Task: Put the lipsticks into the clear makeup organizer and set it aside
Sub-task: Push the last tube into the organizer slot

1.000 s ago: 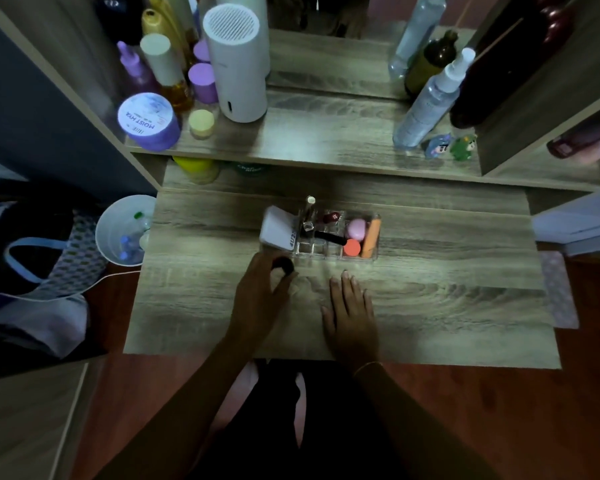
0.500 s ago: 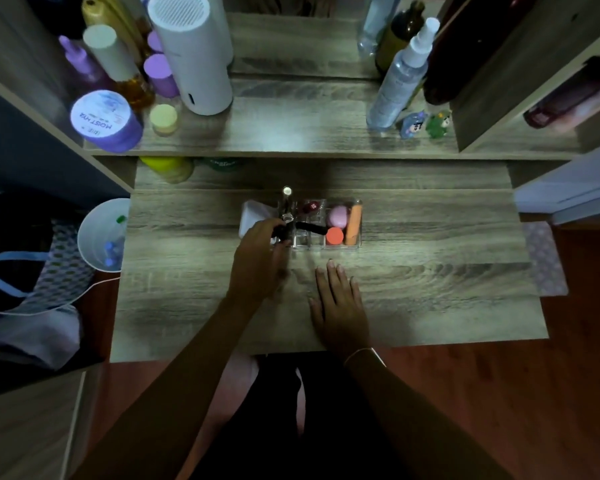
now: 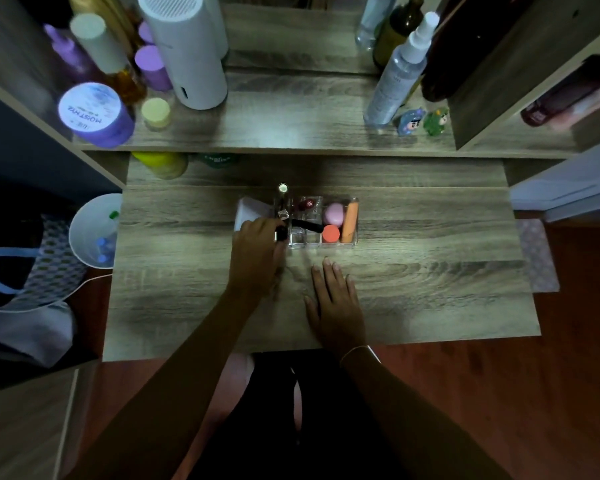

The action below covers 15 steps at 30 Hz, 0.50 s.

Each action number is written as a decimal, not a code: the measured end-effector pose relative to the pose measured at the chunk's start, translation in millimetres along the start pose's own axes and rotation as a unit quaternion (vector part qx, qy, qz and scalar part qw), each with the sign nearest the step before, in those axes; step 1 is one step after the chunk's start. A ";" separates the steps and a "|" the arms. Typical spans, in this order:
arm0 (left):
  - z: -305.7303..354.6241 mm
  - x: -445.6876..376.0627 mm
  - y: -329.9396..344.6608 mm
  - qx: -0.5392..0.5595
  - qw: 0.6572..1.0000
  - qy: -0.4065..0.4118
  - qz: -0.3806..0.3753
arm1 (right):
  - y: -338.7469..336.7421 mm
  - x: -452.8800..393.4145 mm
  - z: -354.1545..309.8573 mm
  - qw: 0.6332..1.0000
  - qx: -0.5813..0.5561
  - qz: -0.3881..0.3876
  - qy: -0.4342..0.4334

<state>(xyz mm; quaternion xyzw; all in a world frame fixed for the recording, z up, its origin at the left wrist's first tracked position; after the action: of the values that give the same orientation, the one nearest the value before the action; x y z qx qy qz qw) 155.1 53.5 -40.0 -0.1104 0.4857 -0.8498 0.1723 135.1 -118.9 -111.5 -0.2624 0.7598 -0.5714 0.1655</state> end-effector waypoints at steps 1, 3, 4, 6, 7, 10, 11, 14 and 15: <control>-1.6 0.0 0.7 -0.003 1.000 -0.007 -0.003 | 0.2 0.0 0.1 1.000 -0.002 0.000 -0.001; -2.9 0.5 1.7 0.003 1.000 -0.013 -0.006 | 0.7 -0.4 1.2 1.000 -0.008 -0.001 0.001; -3.2 1.1 1.6 0.008 1.000 -0.014 -0.006 | 0.8 -0.4 1.6 1.000 -0.010 -0.001 0.003; -4.6 3.5 -1.4 0.018 1.000 -0.017 0.000 | 0.6 -0.6 1.4 1.000 -0.010 0.001 0.004; -5.3 5.5 -4.0 0.022 1.000 -0.018 0.005 | 0.4 -0.8 1.1 1.000 -0.011 0.003 0.003; -8.9 15.9 -14.5 0.038 0.998 -0.017 0.038 | -0.5 -0.7 1.0 1.000 -0.016 0.003 0.001; -12.0 20.8 -19.2 0.047 0.997 -0.024 0.055 | -0.7 -0.4 0.7 1.000 -0.017 0.000 0.002; -29.4 37.8 -34.0 0.083 0.988 -0.065 0.109 | -3.2 -2.4 -0.6 0.999 -0.039 -0.001 0.007; -36.9 43.6 -40.0 0.093 0.983 -0.079 0.135 | -6.3 -4.1 0.6 0.998 -0.059 0.008 0.015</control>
<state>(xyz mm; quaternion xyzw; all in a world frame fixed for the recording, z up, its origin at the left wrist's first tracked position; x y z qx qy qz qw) 94.6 83.8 -23.1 -0.0937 0.4002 -0.8486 0.3330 140.1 -118.3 -105.9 -0.2569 0.7969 -0.5279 0.1426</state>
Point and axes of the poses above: each hand's wrist, its own x-axis away from the middle knuckle, its own y-axis out of the palm, z = x × y, the point moved 9 cm from there along -x, towards the middle knuckle, and after that the axes turned 5 degrees about -x, right-handed, at the moved point
